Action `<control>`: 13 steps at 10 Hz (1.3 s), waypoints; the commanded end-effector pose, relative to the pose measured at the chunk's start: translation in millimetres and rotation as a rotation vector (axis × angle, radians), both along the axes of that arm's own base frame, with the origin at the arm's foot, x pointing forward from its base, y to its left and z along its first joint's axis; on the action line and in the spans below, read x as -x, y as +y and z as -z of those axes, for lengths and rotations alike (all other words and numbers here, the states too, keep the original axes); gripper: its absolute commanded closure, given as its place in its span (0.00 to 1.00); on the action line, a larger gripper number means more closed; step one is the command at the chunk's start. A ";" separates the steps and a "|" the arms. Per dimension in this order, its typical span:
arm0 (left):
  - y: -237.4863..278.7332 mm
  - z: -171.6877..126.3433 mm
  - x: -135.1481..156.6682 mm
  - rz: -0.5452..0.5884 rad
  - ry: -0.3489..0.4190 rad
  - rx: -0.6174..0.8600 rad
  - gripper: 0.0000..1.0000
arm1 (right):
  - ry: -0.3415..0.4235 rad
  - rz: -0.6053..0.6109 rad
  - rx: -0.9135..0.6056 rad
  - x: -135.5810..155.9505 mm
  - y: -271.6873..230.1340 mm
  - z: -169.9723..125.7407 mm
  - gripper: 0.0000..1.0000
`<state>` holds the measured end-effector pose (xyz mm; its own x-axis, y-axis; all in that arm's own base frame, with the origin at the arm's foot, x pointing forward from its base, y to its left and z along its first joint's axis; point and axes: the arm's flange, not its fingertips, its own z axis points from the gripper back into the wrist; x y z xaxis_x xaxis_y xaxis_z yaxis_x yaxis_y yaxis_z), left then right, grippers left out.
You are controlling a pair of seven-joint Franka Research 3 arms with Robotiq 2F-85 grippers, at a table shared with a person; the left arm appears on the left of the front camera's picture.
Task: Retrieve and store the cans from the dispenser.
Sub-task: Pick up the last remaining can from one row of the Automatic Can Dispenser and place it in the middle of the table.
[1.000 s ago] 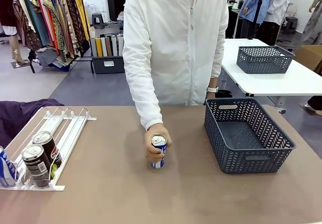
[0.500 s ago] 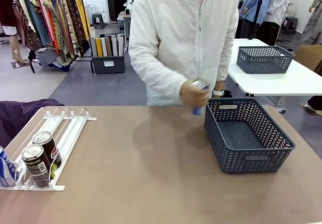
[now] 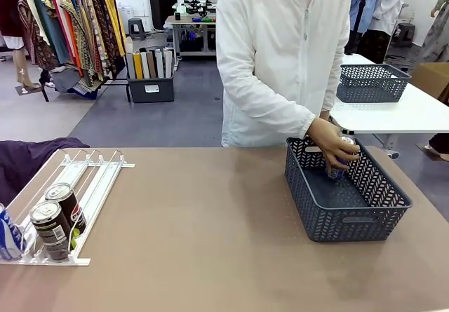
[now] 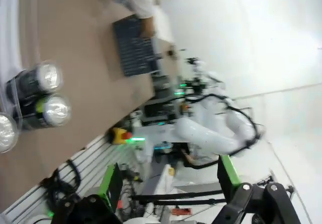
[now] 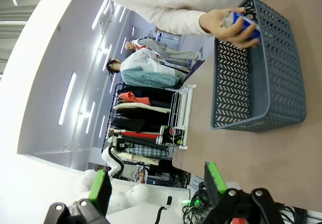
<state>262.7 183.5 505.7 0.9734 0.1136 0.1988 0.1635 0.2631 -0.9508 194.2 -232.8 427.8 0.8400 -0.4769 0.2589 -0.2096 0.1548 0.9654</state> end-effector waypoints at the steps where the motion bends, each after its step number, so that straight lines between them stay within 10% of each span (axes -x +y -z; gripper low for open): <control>1: -44.2 -16.2 -1.1 -0.010 0.150 -0.462 0.00 | -0.033 0.007 -0.009 -2.1 1.8 -3.7 0.00; 3: -93.4 -17.3 6.6 0.124 0.109 -1.100 0.00 | -0.033 0.007 -0.009 -2.1 1.8 -3.7 0.00; 5: -119.3 -12.8 1.6 0.044 0.096 -1.384 0.00 | -0.033 0.007 -0.009 -2.1 1.8 -3.7 0.00; 6: -125.1 -11.6 -4.4 -0.020 0.052 -1.406 0.00 | -0.033 0.007 -0.009 -2.1 1.8 -3.7 0.00; 7: -109.6 -27.3 0.0 0.003 0.066 -0.871 0.00 | -0.033 0.007 -0.009 -2.1 1.8 -3.7 0.00; 13: -105.3 -20.4 1.3 0.009 0.053 -0.887 0.00 | -0.033 0.007 -0.009 -2.1 1.8 -3.7 0.00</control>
<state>261.4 78.2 527.2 0.9838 -0.0693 0.1655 0.1318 0.9052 -0.4040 194.2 -232.7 427.9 0.8402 -0.4766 0.2588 -0.2097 0.1546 0.9655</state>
